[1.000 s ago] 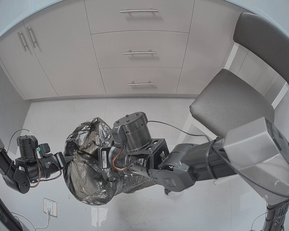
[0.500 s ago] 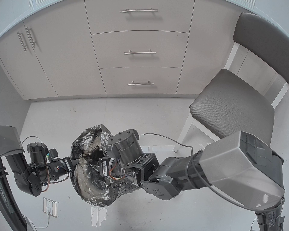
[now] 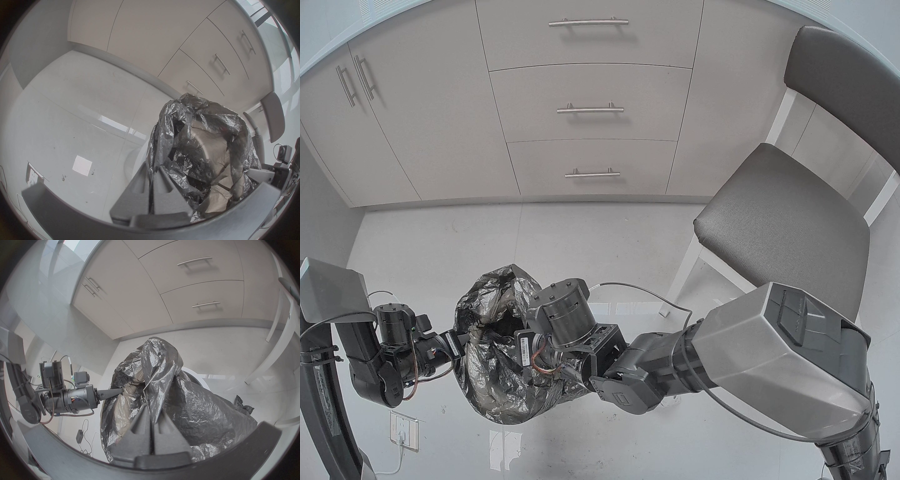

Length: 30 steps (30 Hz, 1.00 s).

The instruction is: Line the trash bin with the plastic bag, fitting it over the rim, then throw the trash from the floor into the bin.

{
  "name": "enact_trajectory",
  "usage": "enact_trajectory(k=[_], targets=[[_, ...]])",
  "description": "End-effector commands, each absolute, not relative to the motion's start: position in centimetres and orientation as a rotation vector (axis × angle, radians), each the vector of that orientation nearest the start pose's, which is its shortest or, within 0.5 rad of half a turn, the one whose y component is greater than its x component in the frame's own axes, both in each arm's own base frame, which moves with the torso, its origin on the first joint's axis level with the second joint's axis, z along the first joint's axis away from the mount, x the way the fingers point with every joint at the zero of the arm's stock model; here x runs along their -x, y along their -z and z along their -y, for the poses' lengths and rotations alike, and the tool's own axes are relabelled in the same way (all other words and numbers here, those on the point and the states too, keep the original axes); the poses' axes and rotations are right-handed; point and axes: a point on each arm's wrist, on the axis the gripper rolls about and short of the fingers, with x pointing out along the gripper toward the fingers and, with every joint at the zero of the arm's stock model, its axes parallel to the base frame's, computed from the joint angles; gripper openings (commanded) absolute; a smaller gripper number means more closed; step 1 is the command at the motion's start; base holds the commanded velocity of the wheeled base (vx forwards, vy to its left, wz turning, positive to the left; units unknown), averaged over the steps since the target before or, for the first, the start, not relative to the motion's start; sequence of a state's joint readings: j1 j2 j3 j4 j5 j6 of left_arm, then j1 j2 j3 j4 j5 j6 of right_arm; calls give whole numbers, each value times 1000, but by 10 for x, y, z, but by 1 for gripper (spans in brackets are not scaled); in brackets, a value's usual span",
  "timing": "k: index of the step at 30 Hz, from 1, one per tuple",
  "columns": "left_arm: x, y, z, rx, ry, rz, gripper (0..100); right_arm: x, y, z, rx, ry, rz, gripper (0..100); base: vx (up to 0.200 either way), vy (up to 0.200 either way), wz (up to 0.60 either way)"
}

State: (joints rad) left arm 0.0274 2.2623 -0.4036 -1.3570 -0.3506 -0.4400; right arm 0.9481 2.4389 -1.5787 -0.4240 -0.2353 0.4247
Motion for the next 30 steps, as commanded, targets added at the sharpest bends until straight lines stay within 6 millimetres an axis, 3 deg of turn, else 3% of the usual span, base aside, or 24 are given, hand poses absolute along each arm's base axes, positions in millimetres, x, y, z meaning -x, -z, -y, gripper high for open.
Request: enact_trajectory(k=[1,30], targets=[[-306,13,0,521,196,-571,0,-294,-61,-396,-142,-601,-517,0,0,0,0],[-304,18,-4,463,195,-597,0,-296,-44,-395,-122,-580,-534,0,0,0,0]])
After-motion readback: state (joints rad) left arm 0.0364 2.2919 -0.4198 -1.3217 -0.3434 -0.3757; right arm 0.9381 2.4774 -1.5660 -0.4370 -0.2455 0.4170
